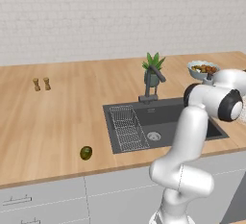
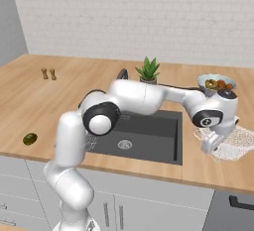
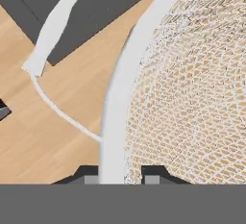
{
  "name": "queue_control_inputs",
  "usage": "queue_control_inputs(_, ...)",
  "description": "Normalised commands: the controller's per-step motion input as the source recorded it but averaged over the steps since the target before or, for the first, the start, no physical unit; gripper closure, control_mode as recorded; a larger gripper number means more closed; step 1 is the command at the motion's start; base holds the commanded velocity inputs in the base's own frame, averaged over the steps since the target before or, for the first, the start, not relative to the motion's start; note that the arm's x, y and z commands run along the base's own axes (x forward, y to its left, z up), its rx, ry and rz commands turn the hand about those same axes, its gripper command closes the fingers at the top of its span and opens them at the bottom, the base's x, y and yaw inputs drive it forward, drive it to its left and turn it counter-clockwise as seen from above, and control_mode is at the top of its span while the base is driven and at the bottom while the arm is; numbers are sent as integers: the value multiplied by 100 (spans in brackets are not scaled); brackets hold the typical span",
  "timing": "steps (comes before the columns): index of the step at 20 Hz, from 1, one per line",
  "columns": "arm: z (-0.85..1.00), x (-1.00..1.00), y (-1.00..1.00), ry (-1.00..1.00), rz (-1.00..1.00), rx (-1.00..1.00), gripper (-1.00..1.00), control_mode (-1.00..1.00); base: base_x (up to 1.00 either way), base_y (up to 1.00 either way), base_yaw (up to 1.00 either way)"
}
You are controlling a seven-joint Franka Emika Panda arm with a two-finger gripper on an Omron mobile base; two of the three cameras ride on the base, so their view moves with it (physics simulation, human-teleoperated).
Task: Put the colander in the sink, put the kiwi in the colander, and turn on the sink faucet and pour water over the colander.
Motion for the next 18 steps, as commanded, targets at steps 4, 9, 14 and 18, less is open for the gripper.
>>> queue_control_inputs(4,51,-72,24,-20,29,-6,100,-100,0,0,0)
queue_control_inputs(9,34,-70,43,-36,23,-6,100,-100,0,0,0)
queue_control_inputs(14,32,-46,42,-39,16,0,100,-100,0,0,0)
queue_control_inputs(18,12,-23,48,-2,27,0,100,-100,0,0,0)
